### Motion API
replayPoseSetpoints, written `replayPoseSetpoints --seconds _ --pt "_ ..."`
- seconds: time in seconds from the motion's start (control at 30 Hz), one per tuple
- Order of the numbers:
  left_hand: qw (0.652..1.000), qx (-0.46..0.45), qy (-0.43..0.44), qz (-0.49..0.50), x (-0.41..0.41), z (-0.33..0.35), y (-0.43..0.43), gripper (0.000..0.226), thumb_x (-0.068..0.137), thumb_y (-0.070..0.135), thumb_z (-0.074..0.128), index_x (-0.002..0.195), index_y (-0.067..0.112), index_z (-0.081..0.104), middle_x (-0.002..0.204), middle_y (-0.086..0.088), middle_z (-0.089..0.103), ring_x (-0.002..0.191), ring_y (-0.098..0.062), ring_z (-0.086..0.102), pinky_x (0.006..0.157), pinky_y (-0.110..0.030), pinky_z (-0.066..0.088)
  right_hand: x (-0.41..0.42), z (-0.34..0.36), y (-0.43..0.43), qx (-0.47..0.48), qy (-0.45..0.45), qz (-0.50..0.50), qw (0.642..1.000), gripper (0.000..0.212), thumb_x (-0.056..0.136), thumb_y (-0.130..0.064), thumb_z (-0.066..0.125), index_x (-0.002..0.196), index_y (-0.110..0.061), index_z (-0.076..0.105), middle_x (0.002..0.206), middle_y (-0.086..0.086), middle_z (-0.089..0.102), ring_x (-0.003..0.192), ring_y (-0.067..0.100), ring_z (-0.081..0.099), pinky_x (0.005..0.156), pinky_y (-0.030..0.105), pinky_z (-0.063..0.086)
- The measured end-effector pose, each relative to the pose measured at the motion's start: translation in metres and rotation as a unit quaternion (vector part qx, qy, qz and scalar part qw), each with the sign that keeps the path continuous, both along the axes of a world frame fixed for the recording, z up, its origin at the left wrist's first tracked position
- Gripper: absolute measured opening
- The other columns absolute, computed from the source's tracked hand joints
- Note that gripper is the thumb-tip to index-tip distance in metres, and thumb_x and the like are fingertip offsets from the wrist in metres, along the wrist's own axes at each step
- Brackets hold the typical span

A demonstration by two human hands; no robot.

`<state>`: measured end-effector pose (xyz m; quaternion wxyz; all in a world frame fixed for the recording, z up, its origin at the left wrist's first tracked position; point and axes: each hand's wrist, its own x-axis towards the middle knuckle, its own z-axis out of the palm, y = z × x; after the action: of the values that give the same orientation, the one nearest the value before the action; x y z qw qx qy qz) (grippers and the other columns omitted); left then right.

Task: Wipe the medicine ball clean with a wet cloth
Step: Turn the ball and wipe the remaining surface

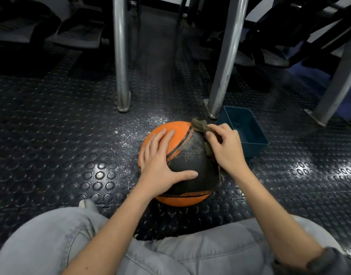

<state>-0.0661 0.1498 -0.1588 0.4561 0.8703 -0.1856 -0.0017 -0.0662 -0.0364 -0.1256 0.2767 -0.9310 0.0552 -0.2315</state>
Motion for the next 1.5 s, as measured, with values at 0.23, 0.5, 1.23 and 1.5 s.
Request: replayPoseSetpoints --seconds 0.23,0.5,1.23,1.5 --pt "1.0 0.004 -0.015 0.001 0.004 -0.001 -0.004 0.115 0.042 0.082 0.05 0.146 0.04 0.02 0.152 0.019 0.013 0.143 -0.008 0.006 0.116 -0.038 0.002 -0.05 0.004 0.029 -0.161 -0.055 0.126 0.977 0.029 0.09 -0.028 0.049 0.104 -0.01 0.068 0.093 0.002 0.06 0.079 0.022 0.042 0.07 0.036 0.042" --pt "1.0 0.026 -0.007 -0.012 0.002 0.002 -0.004 0.117 0.048 0.074 0.068 0.146 0.041 0.014 0.152 0.02 0.008 0.14 -0.003 0.0 0.117 -0.046 0.003 0.023 0.011 -0.011 -0.059 0.071 0.016 0.996 0.028 0.097 -0.017 0.048 0.12 -0.017 0.063 0.113 0.001 0.062 0.101 0.035 0.046 0.09 0.039 0.034" --pt "1.0 0.014 -0.01 -0.011 0.005 0.001 -0.004 0.119 0.05 0.069 0.076 0.147 0.039 0.014 0.153 0.018 0.01 0.139 -0.001 0.0 0.117 -0.039 -0.002 0.006 0.018 0.01 -0.073 0.05 0.03 0.996 0.025 0.097 -0.023 0.049 0.116 -0.023 0.065 0.108 -0.009 0.059 0.097 0.021 0.038 0.084 0.036 0.029" --pt "0.999 0.021 -0.031 -0.034 0.01 -0.002 -0.006 0.122 0.042 0.082 0.046 0.149 0.033 0.013 0.154 0.015 0.01 0.142 -0.005 0.002 0.117 -0.039 -0.001 -0.061 0.007 0.029 -0.224 -0.025 0.146 0.963 0.026 0.09 -0.031 0.048 0.103 -0.023 0.069 0.101 -0.005 0.058 0.087 0.017 0.041 0.07 0.032 0.03"
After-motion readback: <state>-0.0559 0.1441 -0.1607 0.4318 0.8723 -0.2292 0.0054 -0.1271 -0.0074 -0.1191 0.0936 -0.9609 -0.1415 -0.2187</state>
